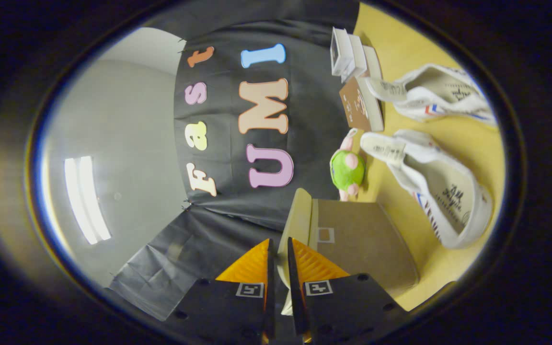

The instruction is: Open the storage box then place both shoes into the box .Put the left shoe in first, then the right shoe, with the right side of both shoes facing outward in a uniform manner.

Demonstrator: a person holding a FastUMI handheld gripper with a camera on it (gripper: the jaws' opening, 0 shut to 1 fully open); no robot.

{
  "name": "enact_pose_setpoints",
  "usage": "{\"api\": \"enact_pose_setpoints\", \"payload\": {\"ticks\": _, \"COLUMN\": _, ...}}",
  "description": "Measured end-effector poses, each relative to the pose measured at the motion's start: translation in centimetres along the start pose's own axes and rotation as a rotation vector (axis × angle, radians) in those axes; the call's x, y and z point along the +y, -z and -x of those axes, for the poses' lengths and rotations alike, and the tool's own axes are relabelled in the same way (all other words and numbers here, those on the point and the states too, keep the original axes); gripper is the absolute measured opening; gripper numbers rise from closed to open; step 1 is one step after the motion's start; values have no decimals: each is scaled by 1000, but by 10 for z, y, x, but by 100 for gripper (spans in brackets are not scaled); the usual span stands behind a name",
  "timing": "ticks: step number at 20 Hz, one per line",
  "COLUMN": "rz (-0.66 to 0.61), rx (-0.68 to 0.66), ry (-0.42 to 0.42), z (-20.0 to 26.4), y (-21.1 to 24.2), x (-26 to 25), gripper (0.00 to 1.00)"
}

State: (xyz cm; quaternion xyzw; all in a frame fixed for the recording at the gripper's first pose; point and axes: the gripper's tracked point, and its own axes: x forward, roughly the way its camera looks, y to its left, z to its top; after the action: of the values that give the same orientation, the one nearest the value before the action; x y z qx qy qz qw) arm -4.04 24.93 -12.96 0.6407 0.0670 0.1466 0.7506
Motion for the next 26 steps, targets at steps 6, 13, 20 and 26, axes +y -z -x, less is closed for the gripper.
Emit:
{"api": "enact_pose_setpoints", "payload": {"ticks": 6, "rz": -21, "rx": 131, "ry": 72, "z": -6, "y": 29, "x": -29, "gripper": 17}}
{"api": "enact_pose_setpoints", "payload": {"ticks": 13, "rz": 142, "rx": 223, "ry": 75, "z": -17, "y": 50, "x": -21, "gripper": 7}}
{"api": "enact_pose_setpoints", "payload": {"ticks": 20, "rz": 442, "rx": 214, "ry": 6, "z": -35, "y": 51, "x": 58, "gripper": 6}}
{"api": "enact_pose_setpoints", "payload": {"ticks": 26, "rz": 614, "rx": 245, "ry": -56, "z": -58, "y": 83, "x": 134, "gripper": 6}}
